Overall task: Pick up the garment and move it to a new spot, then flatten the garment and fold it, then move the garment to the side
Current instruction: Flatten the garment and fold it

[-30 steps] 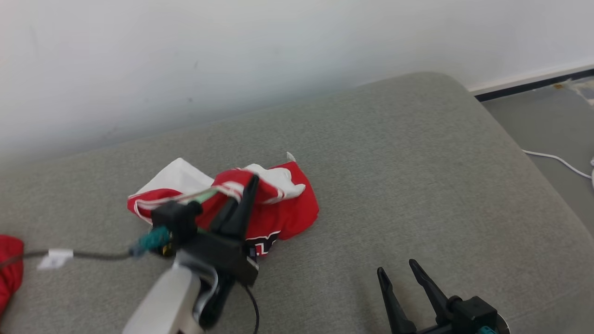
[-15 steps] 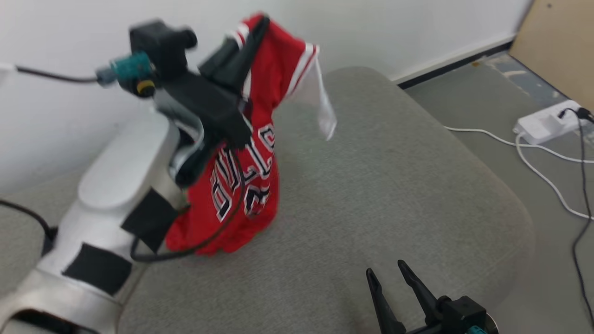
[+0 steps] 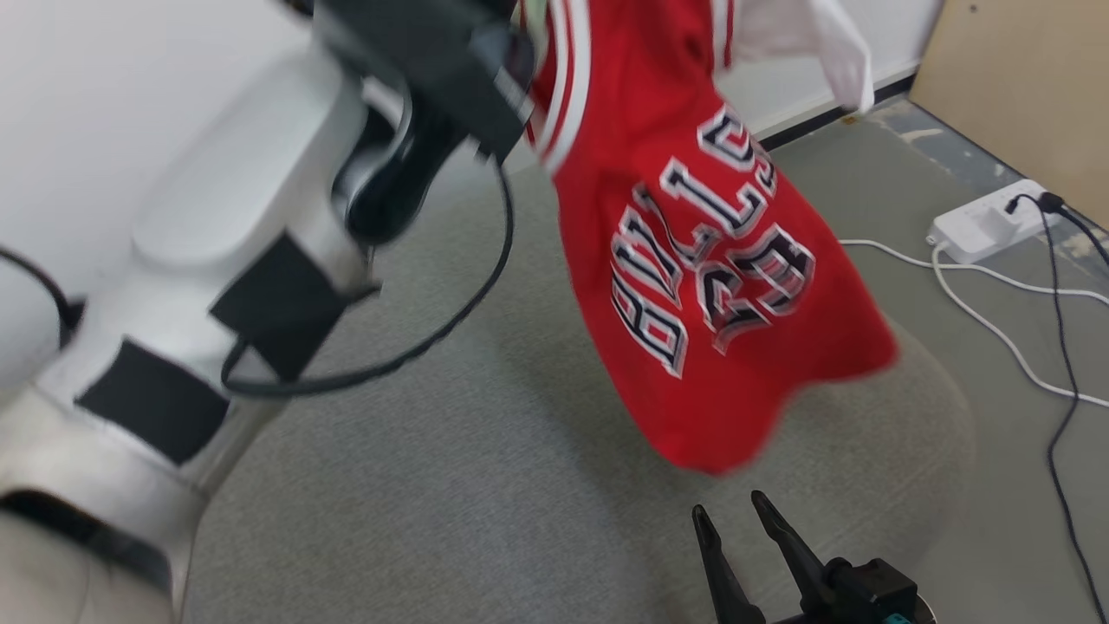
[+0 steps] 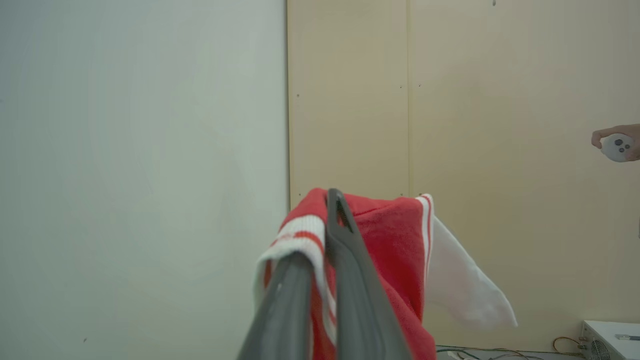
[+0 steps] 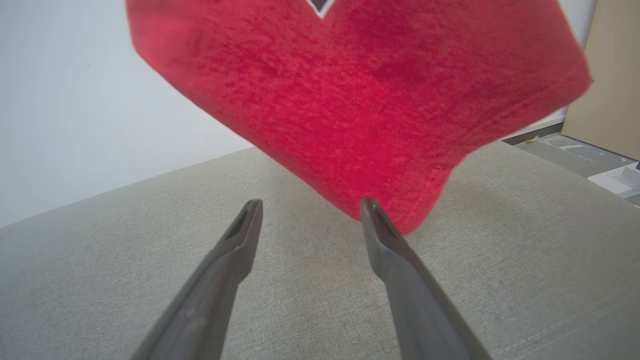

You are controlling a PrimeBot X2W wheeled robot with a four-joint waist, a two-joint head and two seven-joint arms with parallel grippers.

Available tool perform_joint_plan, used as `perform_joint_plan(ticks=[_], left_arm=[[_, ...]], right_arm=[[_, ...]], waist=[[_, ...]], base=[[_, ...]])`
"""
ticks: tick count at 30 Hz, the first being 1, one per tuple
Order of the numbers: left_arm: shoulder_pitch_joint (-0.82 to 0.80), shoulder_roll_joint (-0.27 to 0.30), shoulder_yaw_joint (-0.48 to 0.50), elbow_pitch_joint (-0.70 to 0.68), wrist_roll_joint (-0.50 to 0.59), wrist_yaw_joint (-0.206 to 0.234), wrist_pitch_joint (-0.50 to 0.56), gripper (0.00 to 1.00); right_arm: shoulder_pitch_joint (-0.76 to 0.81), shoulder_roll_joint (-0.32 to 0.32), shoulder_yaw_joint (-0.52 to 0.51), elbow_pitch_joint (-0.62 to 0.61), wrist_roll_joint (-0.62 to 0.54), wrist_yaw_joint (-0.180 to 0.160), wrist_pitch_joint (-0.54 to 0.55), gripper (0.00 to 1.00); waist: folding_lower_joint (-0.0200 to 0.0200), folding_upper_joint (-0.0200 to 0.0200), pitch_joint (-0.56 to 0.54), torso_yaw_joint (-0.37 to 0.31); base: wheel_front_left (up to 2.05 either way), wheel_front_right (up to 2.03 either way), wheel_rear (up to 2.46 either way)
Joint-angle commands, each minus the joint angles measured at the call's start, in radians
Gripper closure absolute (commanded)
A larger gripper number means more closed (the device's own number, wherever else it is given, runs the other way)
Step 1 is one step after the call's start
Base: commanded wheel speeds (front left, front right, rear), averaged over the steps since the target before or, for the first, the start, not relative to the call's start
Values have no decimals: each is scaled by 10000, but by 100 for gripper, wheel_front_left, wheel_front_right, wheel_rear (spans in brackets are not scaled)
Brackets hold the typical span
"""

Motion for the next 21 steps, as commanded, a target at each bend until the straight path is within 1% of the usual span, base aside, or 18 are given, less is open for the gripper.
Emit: perform_joint_plan(ticks=[1,3,4,6,8,10,11,15,17,21], left_arm=[[622,221,-154,107,-275,1,-83,100],[1414,511,-434,59,-861,1,-104,100],[3197,1129,-673,-95,-1968,0,-183,100],[4058,1513,-549,35,-2322,0,-198,100],[4783,1872,-187,312,-2517,0,-243,100],[5281,2109,441,552,-2560,23,-256,100],[5791,2291,1188,725,-2324,69,-254,100],[6890,2642,2738,1045,-1955,260,-257,100],[7460,2673,3483,1141,-1872,370,-259,100],[8565,2724,4595,1326,-1844,626,-260,100]], right_arm=[[3,51,47,-26,-50,-10,-6,0],[6,86,59,-13,-48,-10,-6,0],[99,94,-60,-60,-77,-10,-8,0],[128,89,-133,-80,-89,-10,-6,0],[142,82,-171,-112,-118,-10,-6,0],[177,70,-237,-130,-151,-10,-6,0],[191,38,-262,-145,-165,-10,-6,0],[164,19,-280,-158,-181,-10,-5,0],[148,4,-292,-162,-183,-10,-6,0],[206,-2,-367,-216,-193,-10,-5,0]], waist=[[2,2,203,435],[2,2,196,622],[2,2,277,1104],[2,2,347,1329],[2,2,397,1524],[2,2,427,1675],[2,2,453,1798],[2,2,456,1943],[2,2,446,1985],[2,2,456,2096]], base=[[0,0,0],[0,0,0],[0,0,0],[0,0,0],[0,0,0],[0,0,0],[0,0,0],[0,0,0],[0,0,0],[0,0,0]])
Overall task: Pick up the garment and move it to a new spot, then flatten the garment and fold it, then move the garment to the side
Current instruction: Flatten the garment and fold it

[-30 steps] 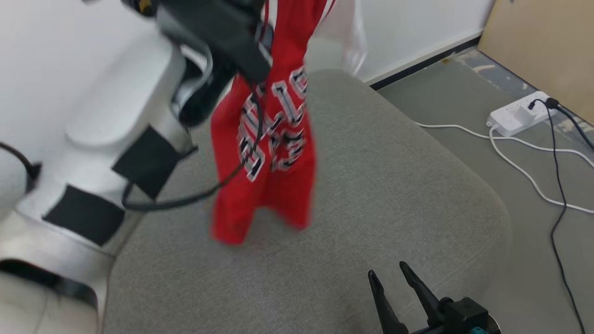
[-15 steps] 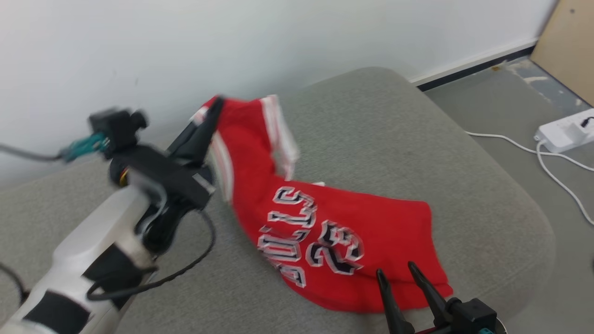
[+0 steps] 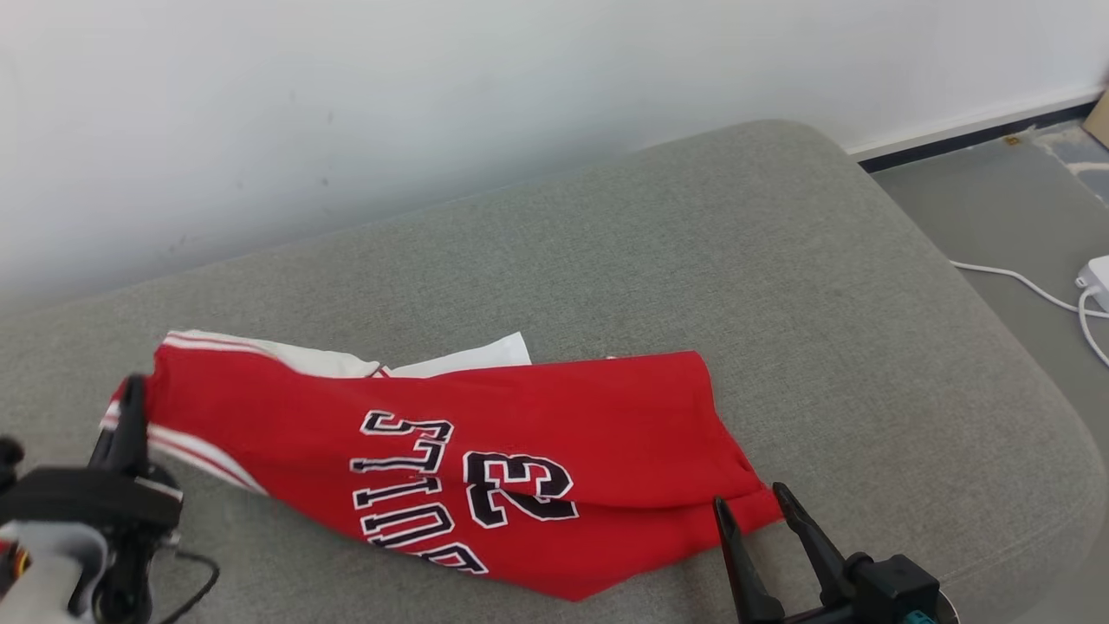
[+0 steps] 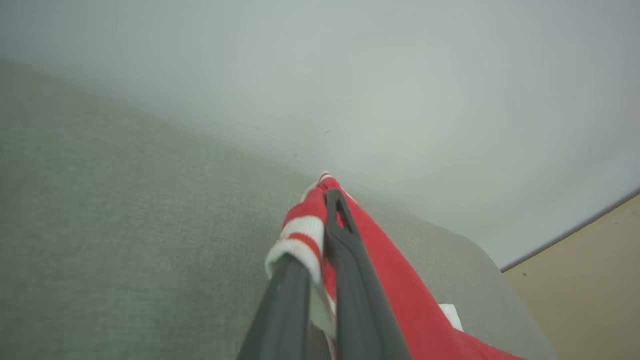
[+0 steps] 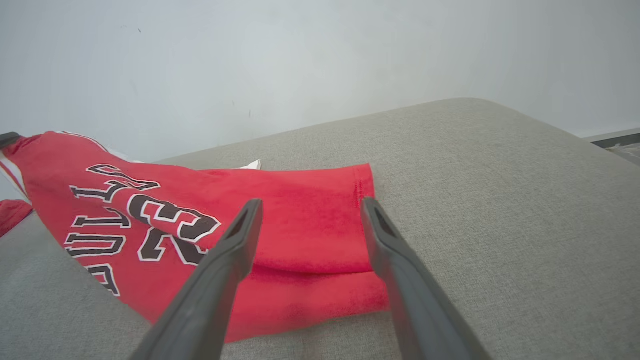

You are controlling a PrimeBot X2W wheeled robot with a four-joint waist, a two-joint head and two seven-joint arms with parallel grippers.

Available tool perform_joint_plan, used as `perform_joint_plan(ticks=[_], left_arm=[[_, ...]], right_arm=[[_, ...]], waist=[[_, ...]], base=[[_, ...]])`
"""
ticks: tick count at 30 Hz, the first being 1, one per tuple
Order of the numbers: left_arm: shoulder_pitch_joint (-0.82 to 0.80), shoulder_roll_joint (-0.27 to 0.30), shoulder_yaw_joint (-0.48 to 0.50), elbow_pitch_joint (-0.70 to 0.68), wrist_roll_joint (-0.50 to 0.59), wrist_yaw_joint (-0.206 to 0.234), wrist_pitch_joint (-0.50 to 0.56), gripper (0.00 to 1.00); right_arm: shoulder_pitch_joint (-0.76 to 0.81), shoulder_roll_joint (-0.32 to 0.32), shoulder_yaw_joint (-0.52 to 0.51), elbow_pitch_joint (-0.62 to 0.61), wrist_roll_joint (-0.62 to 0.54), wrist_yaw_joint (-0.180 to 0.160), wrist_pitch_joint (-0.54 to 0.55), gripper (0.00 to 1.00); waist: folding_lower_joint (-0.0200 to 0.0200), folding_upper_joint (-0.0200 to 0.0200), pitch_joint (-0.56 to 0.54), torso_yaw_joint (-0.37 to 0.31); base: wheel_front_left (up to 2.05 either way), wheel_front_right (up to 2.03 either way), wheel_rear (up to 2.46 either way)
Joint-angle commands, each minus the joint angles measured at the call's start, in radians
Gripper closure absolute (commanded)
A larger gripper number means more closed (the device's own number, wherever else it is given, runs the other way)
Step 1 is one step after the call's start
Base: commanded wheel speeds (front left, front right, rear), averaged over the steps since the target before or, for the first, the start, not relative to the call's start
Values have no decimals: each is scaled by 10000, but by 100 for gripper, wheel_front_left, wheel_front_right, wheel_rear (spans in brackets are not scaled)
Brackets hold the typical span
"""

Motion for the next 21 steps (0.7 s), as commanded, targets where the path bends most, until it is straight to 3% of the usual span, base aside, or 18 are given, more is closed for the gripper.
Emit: perform_joint_plan(ticks=[1,8,9,11,12,13,21], left_arm=[[333,57,260,25,104,82,-58,100],[2031,-276,1533,-394,464,532,-59,100],[2249,-338,1644,-520,580,567,-58,90],[2579,-365,1918,-907,1158,595,-58,56],[2760,-400,1965,-1143,1519,582,-57,24],[2933,-398,2084,-1409,1972,642,-58,0],[4306,-804,3109,-3467,4904,1112,-57,0]], right_arm=[[142,-13,-19,-21,-49,-10,-6,0],[232,-12,-180,1,-90,-10,-6,0],[236,-40,-175,12,-96,-10,-6,0],[220,-79,-176,32,-88,-10,-6,0],[206,-94,-171,46,-94,-10,-6,0],[195,-105,-155,62,-97,-10,-6,0],[185,-199,-179,175,-40,-10,-6,0]], waist=[[0,1,15,65],[0,1,-50,343],[0,1,-68,399],[0,1,-87,493],[0,1,-107,542],[0,1,-129,585],[0,1,-332,835]], base=[[0,0,0],[0,0,0],[0,0,0],[0,0,0],[0,0,0],[0,0,0],[0,0,0]])
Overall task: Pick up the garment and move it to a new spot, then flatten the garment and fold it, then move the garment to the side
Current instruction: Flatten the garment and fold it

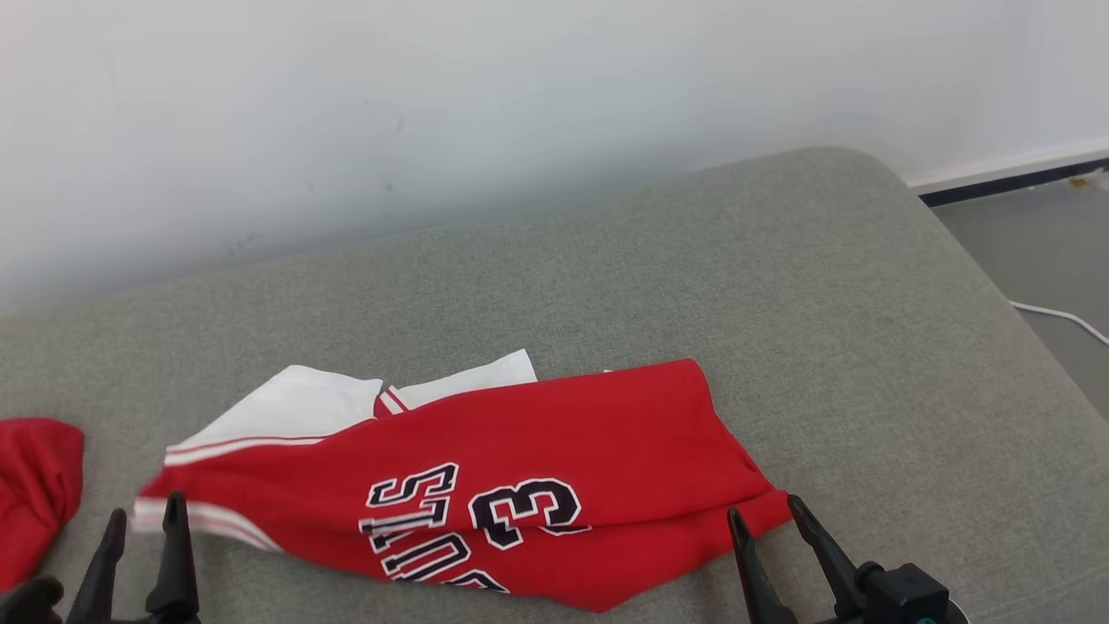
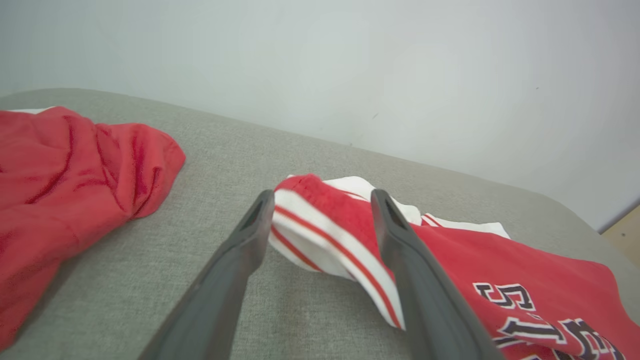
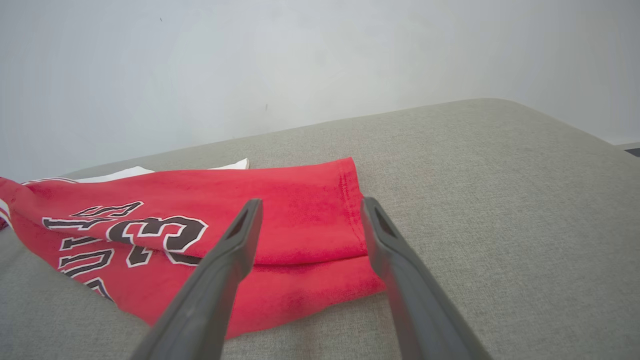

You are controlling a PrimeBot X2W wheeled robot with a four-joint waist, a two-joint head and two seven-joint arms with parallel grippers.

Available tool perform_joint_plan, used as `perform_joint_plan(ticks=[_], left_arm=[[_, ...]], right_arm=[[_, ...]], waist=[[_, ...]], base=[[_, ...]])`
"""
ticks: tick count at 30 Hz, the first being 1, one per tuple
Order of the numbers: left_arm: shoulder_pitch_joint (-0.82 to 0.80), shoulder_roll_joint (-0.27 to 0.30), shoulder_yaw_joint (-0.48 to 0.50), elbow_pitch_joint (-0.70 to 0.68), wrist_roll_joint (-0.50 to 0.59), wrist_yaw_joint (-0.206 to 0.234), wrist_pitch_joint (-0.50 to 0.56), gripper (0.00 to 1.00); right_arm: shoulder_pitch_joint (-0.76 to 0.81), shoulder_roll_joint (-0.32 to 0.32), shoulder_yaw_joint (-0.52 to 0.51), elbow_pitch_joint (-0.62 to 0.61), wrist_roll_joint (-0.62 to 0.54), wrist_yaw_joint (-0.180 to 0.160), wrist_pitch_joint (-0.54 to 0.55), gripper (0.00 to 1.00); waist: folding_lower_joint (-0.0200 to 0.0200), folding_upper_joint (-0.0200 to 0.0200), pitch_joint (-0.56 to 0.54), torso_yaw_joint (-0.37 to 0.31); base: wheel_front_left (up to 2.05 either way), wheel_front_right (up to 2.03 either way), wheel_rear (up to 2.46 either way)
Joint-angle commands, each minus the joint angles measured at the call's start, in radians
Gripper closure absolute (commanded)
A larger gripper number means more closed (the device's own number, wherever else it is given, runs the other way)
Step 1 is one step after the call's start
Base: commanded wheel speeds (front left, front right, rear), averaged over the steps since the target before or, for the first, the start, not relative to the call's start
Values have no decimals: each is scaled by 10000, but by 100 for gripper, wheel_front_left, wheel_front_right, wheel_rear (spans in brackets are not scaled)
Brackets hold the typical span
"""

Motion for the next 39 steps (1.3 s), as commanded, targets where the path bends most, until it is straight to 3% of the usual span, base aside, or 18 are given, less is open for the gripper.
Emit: perform_joint_plan(ticks=[1,8,21,28,33,39], left_arm=[[390,-124,211,-306,422,73,-52,0],[1718,-1007,928,-1920,2393,95,-48,0],[3066,-2441,863,-2914,4425,-550,-48,0],[3131,-2789,664,-2652,4830,-902,-48,0],[2918,-2906,602,-2541,4974,-1060,-48,0],[2980,-2962,640,-2512,5000,-1138,-48,0]], right_arm=[[49,-44,-15,13,19,-10,-6,0],[217,-117,-94,171,89,-10,-4,0],[-69,-65,-818,1429,423,-10,-6,0],[-1040,-62,-1186,3542,701,-10,-4,0],[-1986,71,-2005,5557,228,-10,-6,0],[-2521,265,-2593,6422,-318,-10,-6,0]], waist=[[1,0,-96,93],[1,0,-334,380],[1,0,-626,1114],[1,0,-587,1498],[1,0,-512,1840],[1,0,-433,1953]], base=[[0,0,0],[0,0,0],[0,0,0],[0,0,0],[0,0,0],[0,0,0]])
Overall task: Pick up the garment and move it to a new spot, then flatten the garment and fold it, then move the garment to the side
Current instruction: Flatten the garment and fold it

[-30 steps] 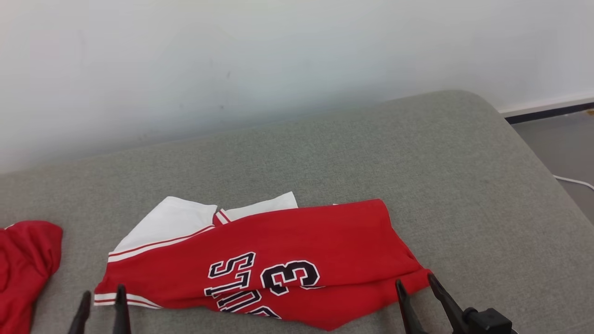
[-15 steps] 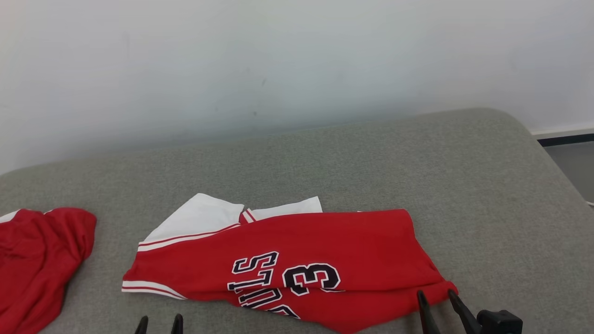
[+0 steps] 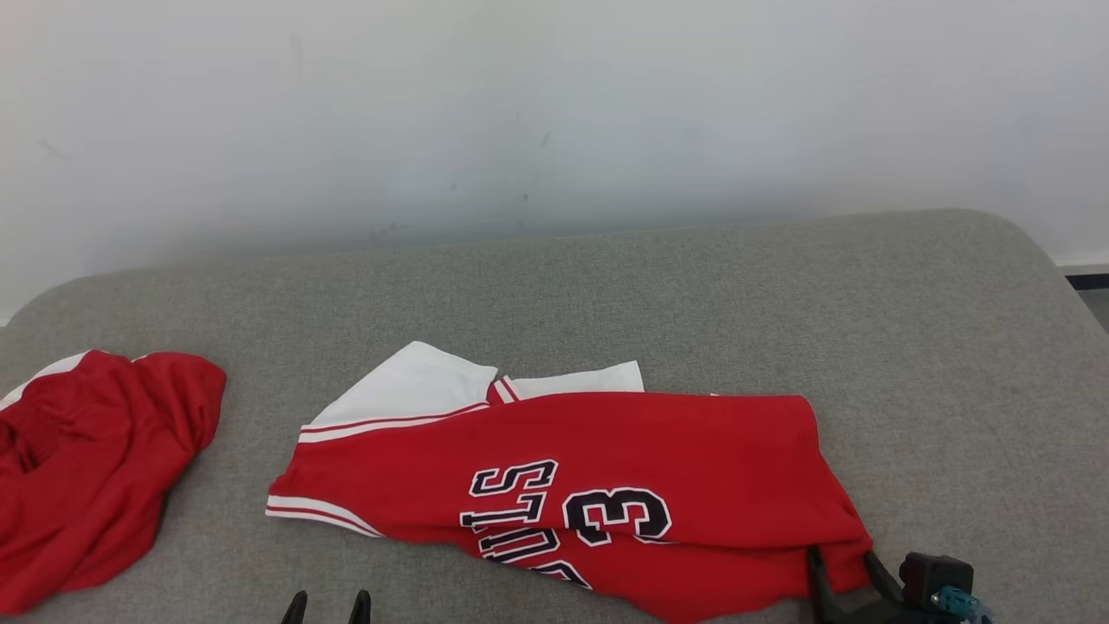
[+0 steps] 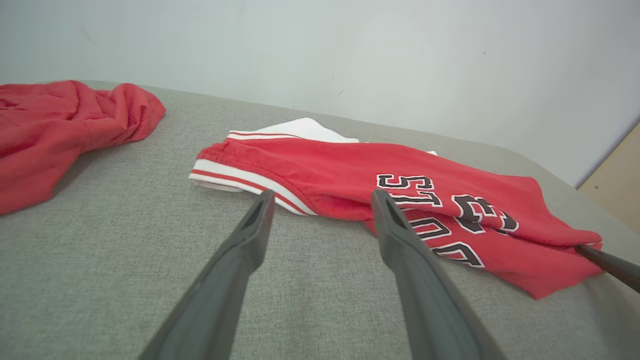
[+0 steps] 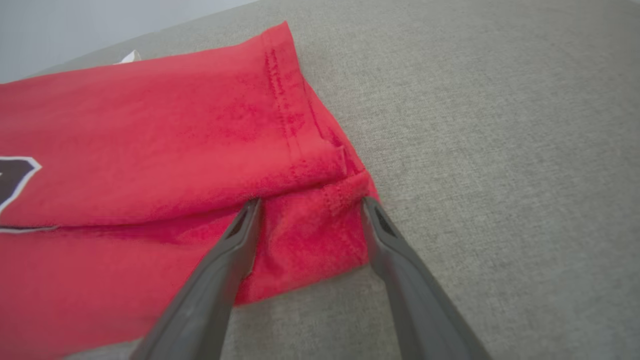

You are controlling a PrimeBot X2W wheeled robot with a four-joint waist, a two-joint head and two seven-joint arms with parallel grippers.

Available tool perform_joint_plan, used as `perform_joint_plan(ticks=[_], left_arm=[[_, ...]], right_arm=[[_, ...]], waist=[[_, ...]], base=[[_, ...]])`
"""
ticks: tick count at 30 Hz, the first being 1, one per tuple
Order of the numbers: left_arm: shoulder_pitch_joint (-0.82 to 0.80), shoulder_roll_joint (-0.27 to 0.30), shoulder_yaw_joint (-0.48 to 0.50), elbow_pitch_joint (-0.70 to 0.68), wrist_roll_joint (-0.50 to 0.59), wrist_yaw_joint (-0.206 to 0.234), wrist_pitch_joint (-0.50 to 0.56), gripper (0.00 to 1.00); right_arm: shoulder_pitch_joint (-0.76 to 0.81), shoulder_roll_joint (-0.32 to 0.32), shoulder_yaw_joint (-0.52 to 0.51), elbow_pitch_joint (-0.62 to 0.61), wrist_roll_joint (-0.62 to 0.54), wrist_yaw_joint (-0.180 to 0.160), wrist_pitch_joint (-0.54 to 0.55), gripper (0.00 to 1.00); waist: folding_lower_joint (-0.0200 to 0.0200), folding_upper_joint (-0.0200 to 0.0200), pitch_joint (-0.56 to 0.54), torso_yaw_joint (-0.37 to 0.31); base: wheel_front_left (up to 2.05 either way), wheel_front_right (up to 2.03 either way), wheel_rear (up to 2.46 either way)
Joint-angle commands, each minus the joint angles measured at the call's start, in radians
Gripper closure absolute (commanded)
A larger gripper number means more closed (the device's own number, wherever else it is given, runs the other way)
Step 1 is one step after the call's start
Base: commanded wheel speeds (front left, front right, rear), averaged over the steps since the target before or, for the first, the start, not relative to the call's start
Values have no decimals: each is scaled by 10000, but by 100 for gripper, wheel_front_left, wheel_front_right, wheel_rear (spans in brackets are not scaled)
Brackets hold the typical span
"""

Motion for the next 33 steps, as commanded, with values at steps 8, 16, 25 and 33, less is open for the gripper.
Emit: perform_joint_plan(ticks=[8,16,25,33], left_arm=[[-28,-43,121,110,-26,-66,-39,0],[-106,-49,167,66,-196,-40,-37,0],[-211,-49,75,192,-274,-74,-39,0],[-127,-48,114,232,-330,-54,-39,0]], right_arm=[[-496,181,-267,1152,-433,-9,2,100],[-732,-394,-1333,-99,-1328,-10,-5,100],[25,-892,-1986,-380,-1981,-10,286,100],[505,-1079,-2011,410,-1776,-10,1137,100]], waist=[[0,0,11,-107],[0,0,52,-480],[0,0,121,-762],[0,0,167,-885]], base=[[0,0,0],[0,0,0],[0,0,0],[0,0,0]])
